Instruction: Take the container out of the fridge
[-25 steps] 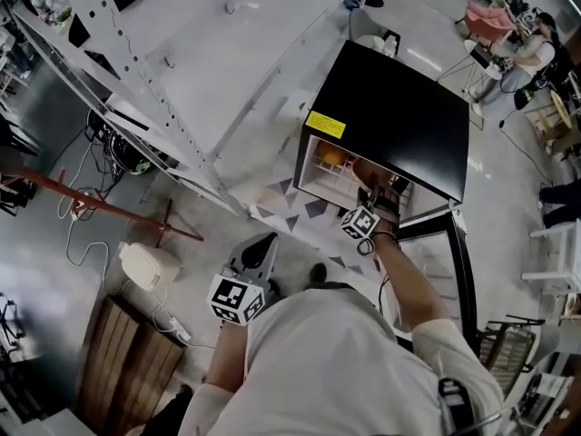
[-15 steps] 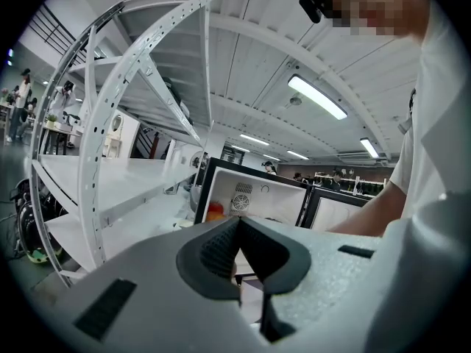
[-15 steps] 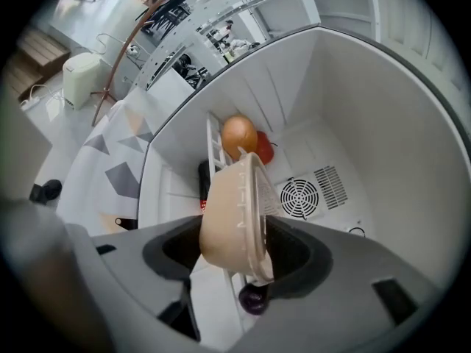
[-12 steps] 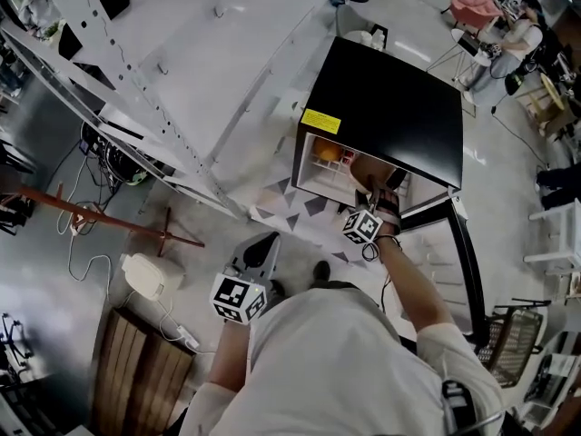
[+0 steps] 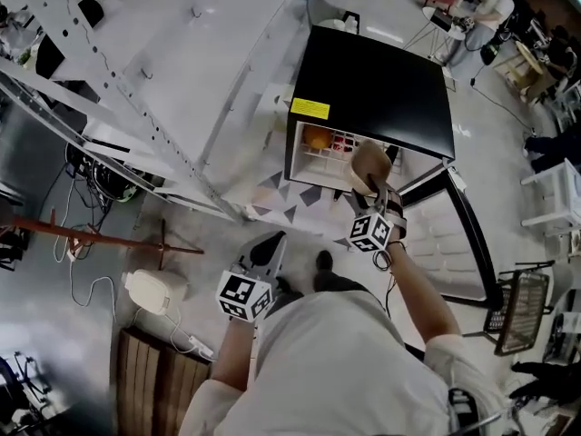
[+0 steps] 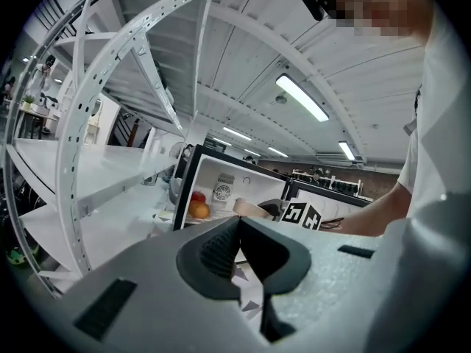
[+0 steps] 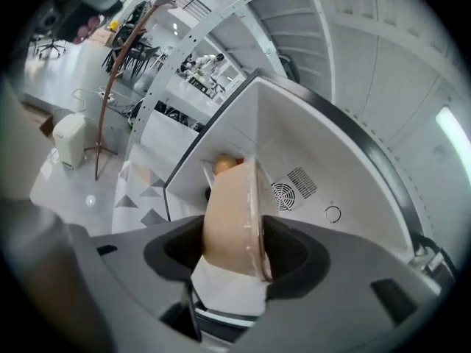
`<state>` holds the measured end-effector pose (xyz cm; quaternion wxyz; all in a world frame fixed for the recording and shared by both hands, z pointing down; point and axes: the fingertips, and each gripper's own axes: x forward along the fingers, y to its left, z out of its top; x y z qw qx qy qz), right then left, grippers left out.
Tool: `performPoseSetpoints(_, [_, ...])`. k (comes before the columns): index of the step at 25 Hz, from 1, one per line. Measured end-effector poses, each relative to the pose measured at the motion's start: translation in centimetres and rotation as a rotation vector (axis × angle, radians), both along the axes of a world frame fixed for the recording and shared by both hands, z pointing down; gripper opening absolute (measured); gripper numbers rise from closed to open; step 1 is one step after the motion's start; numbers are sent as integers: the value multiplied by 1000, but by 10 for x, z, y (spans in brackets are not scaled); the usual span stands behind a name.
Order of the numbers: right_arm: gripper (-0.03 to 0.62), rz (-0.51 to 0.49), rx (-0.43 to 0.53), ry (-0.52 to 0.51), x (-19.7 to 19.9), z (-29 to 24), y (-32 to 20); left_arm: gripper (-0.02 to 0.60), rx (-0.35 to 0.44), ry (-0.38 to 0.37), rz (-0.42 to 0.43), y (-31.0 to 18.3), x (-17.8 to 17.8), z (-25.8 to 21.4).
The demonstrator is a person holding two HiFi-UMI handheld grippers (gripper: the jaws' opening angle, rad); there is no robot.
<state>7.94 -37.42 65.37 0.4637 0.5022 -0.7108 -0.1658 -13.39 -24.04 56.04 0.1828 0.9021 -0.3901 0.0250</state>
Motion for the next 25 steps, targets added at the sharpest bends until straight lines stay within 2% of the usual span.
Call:
performPoseSetpoints(4, [250, 62, -24, -144, 1, -24, 31, 2, -5, 4, 70, 1, 7, 7])
performPoseSetpoints(9, [249, 98, -38, -270, 6, -50, 64, 2, -8, 12, 139, 0, 20, 6])
performPoseSetpoints(12, [249, 108, -58, -406, 8, -65, 78, 2, -2, 13, 158, 0, 32, 0])
performPoseSetpoints(15, [247, 104, -62, -518, 11, -83, 89, 2, 6, 5, 168, 2, 43, -5])
performPoseSetpoints(19, [247, 75, -46, -577, 18, -102, 104, 2, 12, 6, 156, 3, 57, -12])
performPoseSetpoints(25, [245, 54, -61, -745, 39, -125, 119, 2, 21, 5, 136, 2, 83, -27])
